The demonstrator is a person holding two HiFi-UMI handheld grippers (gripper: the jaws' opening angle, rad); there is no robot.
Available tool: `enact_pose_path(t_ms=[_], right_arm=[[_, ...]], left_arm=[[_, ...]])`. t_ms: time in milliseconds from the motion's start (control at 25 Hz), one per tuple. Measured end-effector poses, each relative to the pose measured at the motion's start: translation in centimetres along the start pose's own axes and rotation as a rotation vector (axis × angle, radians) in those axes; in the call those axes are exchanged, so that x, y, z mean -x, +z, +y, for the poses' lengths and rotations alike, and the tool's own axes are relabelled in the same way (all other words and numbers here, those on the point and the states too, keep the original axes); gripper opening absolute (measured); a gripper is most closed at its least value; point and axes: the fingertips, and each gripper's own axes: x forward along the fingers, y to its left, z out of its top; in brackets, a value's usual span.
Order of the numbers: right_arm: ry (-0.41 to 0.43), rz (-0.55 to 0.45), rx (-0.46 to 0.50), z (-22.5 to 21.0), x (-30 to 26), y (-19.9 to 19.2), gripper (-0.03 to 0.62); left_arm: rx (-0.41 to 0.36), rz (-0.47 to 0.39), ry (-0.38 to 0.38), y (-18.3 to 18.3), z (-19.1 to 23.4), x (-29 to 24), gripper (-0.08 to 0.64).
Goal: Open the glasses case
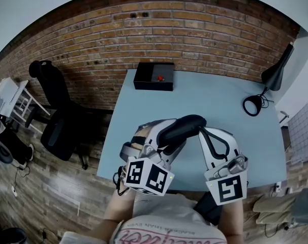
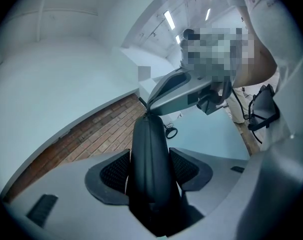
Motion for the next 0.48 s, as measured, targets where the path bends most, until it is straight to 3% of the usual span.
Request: enact_pose_path(t_ms=[280, 400, 480], right_arm=[[0.035, -0.075, -0.123, 1.0, -0.1, 2.2, 0.018], [0.063, -0.111, -0.179, 1.5, -0.2, 2.8, 0.017], [0.099, -0.095, -0.167, 2.2, -0.3, 2.8, 0.018]], left_arm=[[-0.038, 0.061, 0.085, -0.3, 0.9, -0.7, 0.259], [-0.033, 0.055, 0.09, -0.1, 0.9, -0.9, 0.259], [-0.028, 0.044, 0.081, 0.1, 0.8, -1.0, 0.259]])
